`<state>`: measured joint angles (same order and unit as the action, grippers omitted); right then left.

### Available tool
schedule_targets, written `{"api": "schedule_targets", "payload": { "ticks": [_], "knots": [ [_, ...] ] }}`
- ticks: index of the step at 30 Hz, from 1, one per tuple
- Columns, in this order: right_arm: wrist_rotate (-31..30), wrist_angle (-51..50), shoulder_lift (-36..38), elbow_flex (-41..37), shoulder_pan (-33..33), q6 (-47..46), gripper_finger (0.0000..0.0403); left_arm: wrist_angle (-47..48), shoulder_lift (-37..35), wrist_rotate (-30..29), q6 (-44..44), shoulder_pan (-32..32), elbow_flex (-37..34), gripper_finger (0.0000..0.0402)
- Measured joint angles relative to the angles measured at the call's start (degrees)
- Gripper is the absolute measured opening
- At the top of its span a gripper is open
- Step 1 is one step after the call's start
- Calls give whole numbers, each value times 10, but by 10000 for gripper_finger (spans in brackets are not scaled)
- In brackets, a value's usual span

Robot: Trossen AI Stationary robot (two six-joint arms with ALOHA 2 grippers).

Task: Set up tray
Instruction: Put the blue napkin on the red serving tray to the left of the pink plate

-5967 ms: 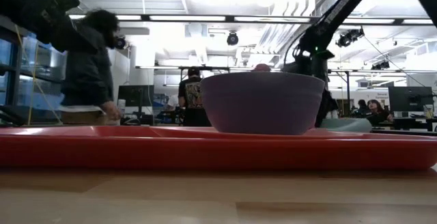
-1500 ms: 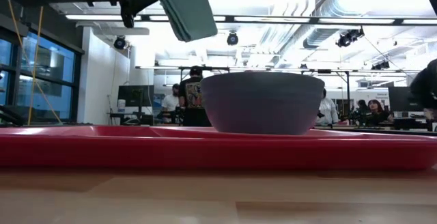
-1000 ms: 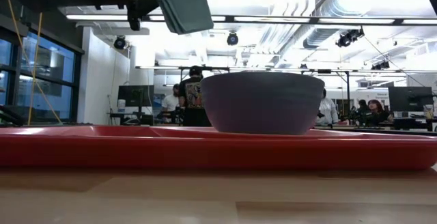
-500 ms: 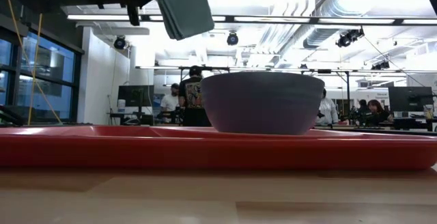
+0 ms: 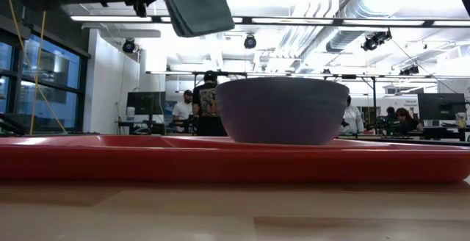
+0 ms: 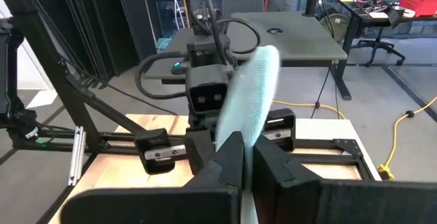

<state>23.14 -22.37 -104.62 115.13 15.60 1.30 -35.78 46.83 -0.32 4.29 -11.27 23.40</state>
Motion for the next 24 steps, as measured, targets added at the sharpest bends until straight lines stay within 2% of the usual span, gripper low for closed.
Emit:
{"api": "schedule_targets", "payload": {
  "ticks": [9,13,17,22,24],
  "knots": [
    [-10,61,10,0,14,-25,1,43,-21,10,2,0,1,23],
    [15,83,13,1,22,-42,13,43,-25,10,5,0,0,23],
    [29,80,12,0,30,-48,57,44,-25,10,7,0,0,23],
    [34,57,12,0,52,-78,138,57,-35,23,46,0,0,23],
    [34,40,12,0,60,-83,169,112,-46,31,70,0,15,23]
  ]
}}
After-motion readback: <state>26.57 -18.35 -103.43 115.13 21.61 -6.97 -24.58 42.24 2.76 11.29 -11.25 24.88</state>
